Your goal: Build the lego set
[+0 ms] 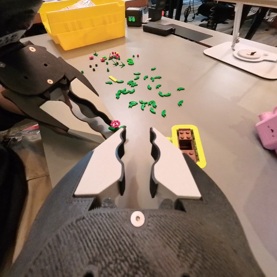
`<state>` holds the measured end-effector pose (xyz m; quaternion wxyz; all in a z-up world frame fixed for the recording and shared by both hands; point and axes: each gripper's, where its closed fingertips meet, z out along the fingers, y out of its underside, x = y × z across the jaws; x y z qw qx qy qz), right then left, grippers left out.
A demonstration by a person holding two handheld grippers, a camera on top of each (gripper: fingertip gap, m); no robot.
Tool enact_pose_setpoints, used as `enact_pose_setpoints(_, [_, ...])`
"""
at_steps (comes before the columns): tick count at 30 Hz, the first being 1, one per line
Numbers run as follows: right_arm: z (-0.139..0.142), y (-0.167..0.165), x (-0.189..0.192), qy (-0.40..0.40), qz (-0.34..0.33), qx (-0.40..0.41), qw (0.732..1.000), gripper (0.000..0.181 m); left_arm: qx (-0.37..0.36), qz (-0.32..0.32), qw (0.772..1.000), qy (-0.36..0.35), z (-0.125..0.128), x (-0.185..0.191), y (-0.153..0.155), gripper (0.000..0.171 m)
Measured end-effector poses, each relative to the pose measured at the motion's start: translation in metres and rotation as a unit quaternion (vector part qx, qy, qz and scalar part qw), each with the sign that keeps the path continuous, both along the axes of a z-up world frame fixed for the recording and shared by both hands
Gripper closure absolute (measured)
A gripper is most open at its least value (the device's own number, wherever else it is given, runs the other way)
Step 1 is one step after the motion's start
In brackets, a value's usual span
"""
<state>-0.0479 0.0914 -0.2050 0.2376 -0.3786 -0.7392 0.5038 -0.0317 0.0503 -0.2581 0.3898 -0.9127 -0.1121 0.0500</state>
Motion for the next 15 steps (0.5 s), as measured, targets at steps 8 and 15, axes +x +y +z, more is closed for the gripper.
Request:
enact_pose_setpoints(8, [0.0,-0.002,0.002,0.0,0.008,-0.002,1.0,0.15,0.035,-0.024,0.998,-0.043,0.007,0.012,0.001,0.141])
enact_pose_setpoints(15, [0.008,0.002,0.002,0.016,0.003,-0.025,1.0,0.152,0.101,-0.076,0.987,-0.101,0.025,0.043,0.021,0.142])
